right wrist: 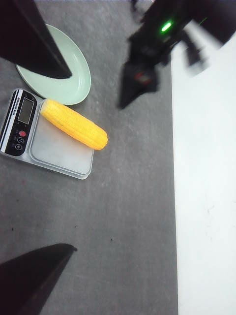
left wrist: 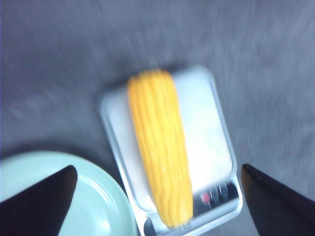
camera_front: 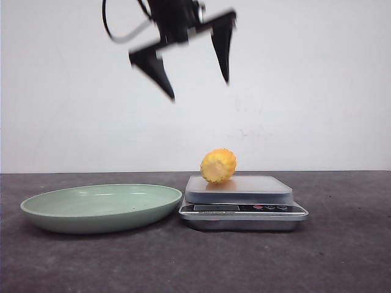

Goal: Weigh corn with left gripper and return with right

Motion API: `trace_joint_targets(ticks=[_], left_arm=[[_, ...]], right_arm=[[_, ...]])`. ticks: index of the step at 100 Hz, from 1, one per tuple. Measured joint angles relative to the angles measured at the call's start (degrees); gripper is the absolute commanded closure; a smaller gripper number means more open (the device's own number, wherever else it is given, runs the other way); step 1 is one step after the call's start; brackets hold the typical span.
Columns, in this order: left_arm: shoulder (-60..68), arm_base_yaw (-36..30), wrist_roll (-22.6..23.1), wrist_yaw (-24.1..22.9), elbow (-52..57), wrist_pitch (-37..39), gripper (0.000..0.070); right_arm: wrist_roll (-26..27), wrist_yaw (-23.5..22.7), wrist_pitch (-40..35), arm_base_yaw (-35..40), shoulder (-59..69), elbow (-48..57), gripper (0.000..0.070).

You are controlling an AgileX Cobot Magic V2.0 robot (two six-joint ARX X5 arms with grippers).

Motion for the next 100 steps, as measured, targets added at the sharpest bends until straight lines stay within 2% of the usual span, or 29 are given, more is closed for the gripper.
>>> trace_joint_targets(ticks=[9,16,22,34,65,74,87,100], left_arm=[[0.00,-0.59,1.16,-0.61,8.90,-0.96,0.0095],[0.00,-1.55,1.79,-0.63,16.66,-3.02,0.0193],[-0.02,-2.51,2.71,-0.61,23.61,-5.53,0.0243],[-0.90,-3.48,4.35,-0.61,35.04,-6.99,0.0243],[-15.47,-3.50,6.16,0.09,35.12,-6.99,0.0252],[-19.67,-3.50,6.34,0.09,35.12,-6.99,0.0372],[-24.72,-3.50,6.84,0.09,35.12,-7.02,0.0691],[-28.74,-3.50,7.74,0.09,35.12,-7.04,0.0700]], right_arm=[[0.00,0.00,0.00,0.00,0.00,0.00,0.0040],[0.00,0.00,0.00,0.00,0.00,0.00,0.0040],[0.00,0.02,0.00,0.00,0.00,0.00,0.0041],[-0.02,0.09,0.00,0.00,0.00,0.00,0.0041],[-0.04,0.11,0.00,0.00,0.13,0.00,0.0041],[-0.04,0.09,-0.02,0.00,0.26,0.00,0.0041],[-0.04,0.09,0.00,0.00,0.66,0.00,0.0041],[-0.07,0.09,-0.02,0.00,1.09,0.00,0.0041]])
